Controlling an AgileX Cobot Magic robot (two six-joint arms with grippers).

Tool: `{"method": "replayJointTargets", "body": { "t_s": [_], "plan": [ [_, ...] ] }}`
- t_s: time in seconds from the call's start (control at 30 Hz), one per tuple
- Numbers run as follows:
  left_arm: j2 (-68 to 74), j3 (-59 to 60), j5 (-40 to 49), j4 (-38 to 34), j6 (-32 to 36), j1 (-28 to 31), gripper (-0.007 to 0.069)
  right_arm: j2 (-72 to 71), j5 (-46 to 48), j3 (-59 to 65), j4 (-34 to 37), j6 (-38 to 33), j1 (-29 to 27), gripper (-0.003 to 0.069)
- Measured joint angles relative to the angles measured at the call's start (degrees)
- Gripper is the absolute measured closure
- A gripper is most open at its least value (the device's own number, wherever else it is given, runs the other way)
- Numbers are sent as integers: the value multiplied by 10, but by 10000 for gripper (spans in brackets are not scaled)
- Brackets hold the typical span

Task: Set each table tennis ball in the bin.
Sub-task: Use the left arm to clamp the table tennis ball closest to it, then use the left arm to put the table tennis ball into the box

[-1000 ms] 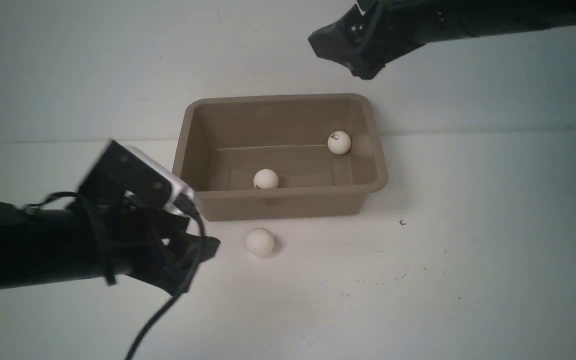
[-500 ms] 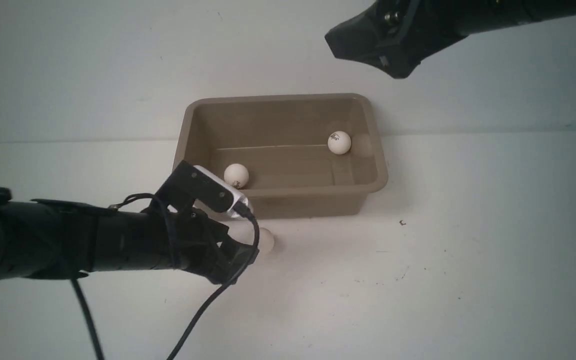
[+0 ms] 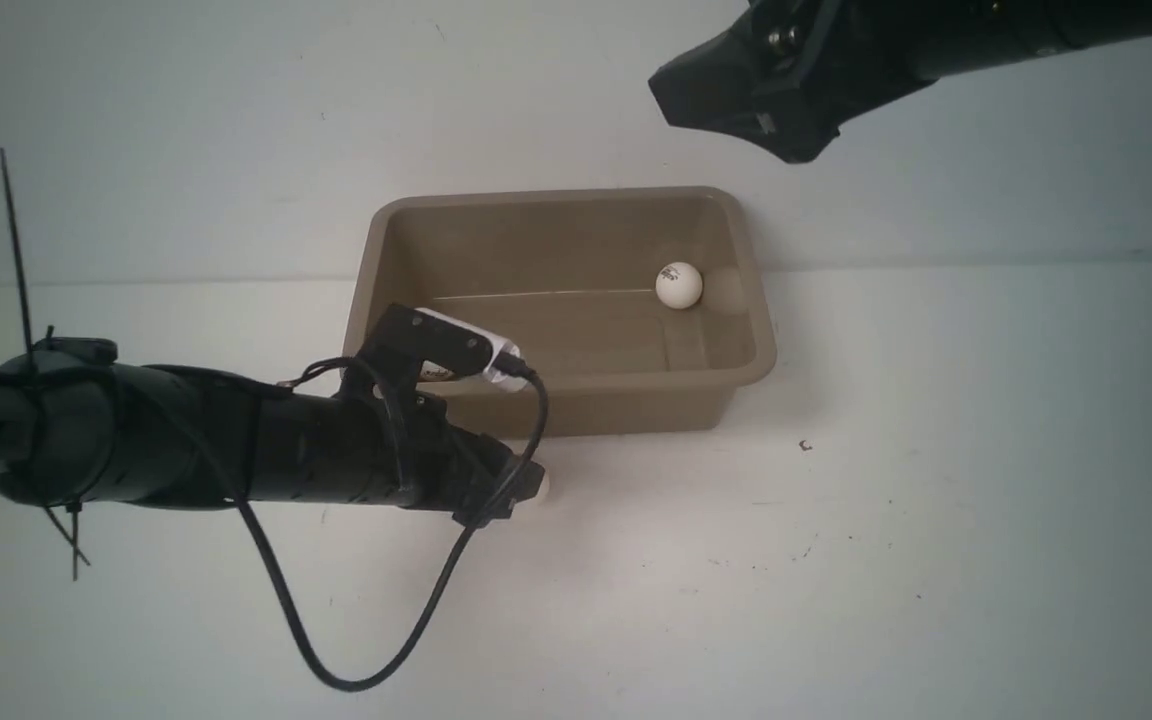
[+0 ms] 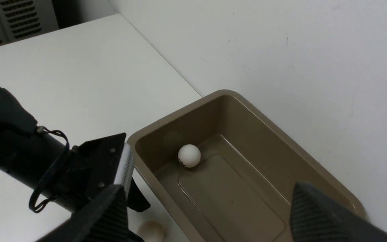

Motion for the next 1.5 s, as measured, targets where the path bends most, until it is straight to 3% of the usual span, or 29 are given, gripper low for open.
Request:
{"method": "replayJointTargets", "body": {
  "t_s": [0.33, 0.43, 0.5, 0.63, 0.73, 0.93, 1.1, 1.4, 1.5],
  "plan": [
    [40, -16, -70, 0, 0, -45, 157, 0, 1, 0, 0, 1, 0, 69],
    [48, -18, -75, -2, -6, -45, 204, 0, 3, 0, 0, 1, 0, 69],
    [49, -19, -75, -3, -6, -45, 277, 0, 4, 0, 0, 1, 0, 69],
    [50, -19, -67, -4, -6, -45, 290, 0, 5, 0, 0, 1, 0, 69],
    [51, -19, -32, -3, -3, -45, 290, 0, 7, 0, 0, 1, 0, 69],
    [38, -19, 139, 6, 5, -46, 290, 0, 7, 0, 0, 1, 0, 69],
    [0, -19, 235, 14, 52, -46, 290, 0, 7, 0, 0, 1, 0, 69],
    [-31, -72, 192, 14, 77, 5, 290, 0, 18, 0, 2, 1, 0, 69],
    [-31, -107, 122, 13, 88, 34, 290, 0, 20, 0, 2, 4, 0, 69]
  ]
}}
